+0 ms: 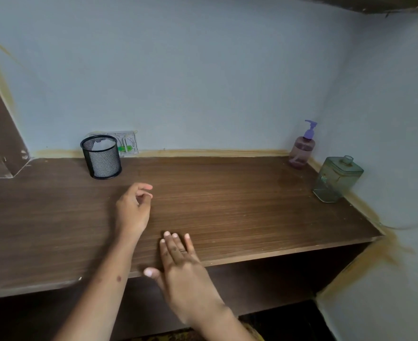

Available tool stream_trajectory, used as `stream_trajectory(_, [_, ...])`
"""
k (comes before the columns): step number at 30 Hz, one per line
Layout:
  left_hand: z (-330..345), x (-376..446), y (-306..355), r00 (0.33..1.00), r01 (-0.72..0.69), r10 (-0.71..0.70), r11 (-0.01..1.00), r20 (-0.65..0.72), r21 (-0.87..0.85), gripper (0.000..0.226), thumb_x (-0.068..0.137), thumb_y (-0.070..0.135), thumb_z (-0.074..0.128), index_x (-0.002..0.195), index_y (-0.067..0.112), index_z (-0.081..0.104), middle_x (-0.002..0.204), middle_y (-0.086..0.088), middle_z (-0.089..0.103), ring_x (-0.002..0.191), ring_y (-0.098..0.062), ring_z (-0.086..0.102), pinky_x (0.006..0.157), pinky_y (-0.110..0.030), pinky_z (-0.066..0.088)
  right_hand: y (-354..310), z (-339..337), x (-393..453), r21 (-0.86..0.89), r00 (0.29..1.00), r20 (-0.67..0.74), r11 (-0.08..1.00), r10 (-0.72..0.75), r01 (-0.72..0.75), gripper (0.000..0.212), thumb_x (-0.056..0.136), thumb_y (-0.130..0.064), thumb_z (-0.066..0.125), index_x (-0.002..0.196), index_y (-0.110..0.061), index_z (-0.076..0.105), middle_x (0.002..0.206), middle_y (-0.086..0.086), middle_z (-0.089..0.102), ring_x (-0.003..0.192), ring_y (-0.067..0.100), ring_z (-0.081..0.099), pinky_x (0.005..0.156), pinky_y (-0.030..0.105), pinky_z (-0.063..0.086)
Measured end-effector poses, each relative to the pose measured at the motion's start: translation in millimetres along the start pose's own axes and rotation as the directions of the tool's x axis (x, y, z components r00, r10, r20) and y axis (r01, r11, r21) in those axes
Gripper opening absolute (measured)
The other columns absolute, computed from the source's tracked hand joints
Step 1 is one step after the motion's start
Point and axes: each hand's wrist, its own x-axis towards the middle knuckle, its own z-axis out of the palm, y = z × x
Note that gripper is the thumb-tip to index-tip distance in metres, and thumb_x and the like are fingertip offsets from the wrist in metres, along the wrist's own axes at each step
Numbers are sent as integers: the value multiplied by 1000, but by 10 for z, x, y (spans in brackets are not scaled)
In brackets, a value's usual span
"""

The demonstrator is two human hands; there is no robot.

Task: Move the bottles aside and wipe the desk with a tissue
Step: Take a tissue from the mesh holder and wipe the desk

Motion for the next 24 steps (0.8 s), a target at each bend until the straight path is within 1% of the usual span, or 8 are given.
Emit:
stream_trajectory(4, [-10, -3, 0, 1000, -3, 3, 1000, -2, 5, 28, 83, -3, 54, 91, 22, 62, 82, -2, 71, 71, -24, 62, 73, -32, 44, 96, 41, -44, -38, 1000, -5, 999, -7, 7, 69, 100, -54, 15, 124, -11, 65, 132, 4, 61, 125, 15, 55, 106, 33, 42])
stream_trajectory(7, [-17, -16, 18, 1000, 6, -6, 1000, 5, 7, 27, 84, -3, 54, 92, 21, 63, 82, 0, 70, 67, -23, 59, 71, -30, 42, 315, -65, -180, -82, 991, -8, 988, 133, -133, 78, 98, -61, 12, 132, -6, 56, 140, 7, 53, 132, 16, 48, 112, 35, 33])
stream_trajectory(10, [-17, -23, 27, 1000, 10, -10, 1000, 6, 9, 27, 85, -3, 54, 92, 21, 63, 83, 1, 70, 65, -19, 57, 68, -29, 40, 779, -239, -351, -85, 977, -23, 973, 212, -213, 107, 76, -74, -21, 152, -5, 12, 160, 6, 7, 149, 16, 4, 117, 27, -14])
stream_trajectory(12, [-20, -26, 32, 1000, 11, -11, 1000, 7, 16, 26, 85, -2, 53, 94, 20, 64, 84, 2, 70, 64, -19, 57, 67, -29, 39, 1249, -345, -492, -124, 940, -52, 931, 339, -342, 125, 58, -75, -40, 153, -8, 7, 161, 5, 4, 149, 15, -1, 115, 26, -16])
stream_trajectory(14, [-24, -34, 47, 1000, 11, -11, 1000, 11, 19, 25, 86, -1, 53, 94, 20, 64, 84, 2, 69, 64, -20, 58, 66, -28, 39, 1706, -453, -624, -140, 877, -80, 866, 473, -480, 125, 58, -73, -41, 153, -9, 9, 161, 5, 8, 149, 15, 2, 117, 29, -11])
stream_trajectory(16, [-28, -41, 65, 1000, 8, -9, 1000, 12, 18, 24, 87, -1, 53, 95, 19, 64, 84, 2, 69, 65, -22, 59, 66, -28, 39, 2052, -590, -738, -70, 833, -46, 830, 552, -553, 103, 73, -70, -24, 153, -13, 9, 162, 2, 5, 148, 13, -2, 119, 32, -8])
stream_trajectory(19, [-28, -45, 76, 1000, 9, -9, 1000, 11, 20, 23, 87, -1, 54, 94, 19, 64, 84, 1, 69, 69, -26, 60, 67, -28, 39, 2333, -705, -845, 151, 832, -11, 824, 554, -547, 75, 90, -60, 10, 152, -20, 17, 160, -4, 9, 145, 5, -3, 118, 28, -7])
stream_trajectory(24, [-30, -51, 81, 1000, 12, -13, 1000, 6, 18, 24, 86, -2, 54, 94, 18, 64, 83, 0, 69, 68, -28, 60, 68, -28, 39, 2430, -737, -912, 247, 762, -329, 829, 558, -501, 41, 97, -7, 51, 138, -11, 50, 145, 3, 48, 137, 16, 39, 111, 24, 25])
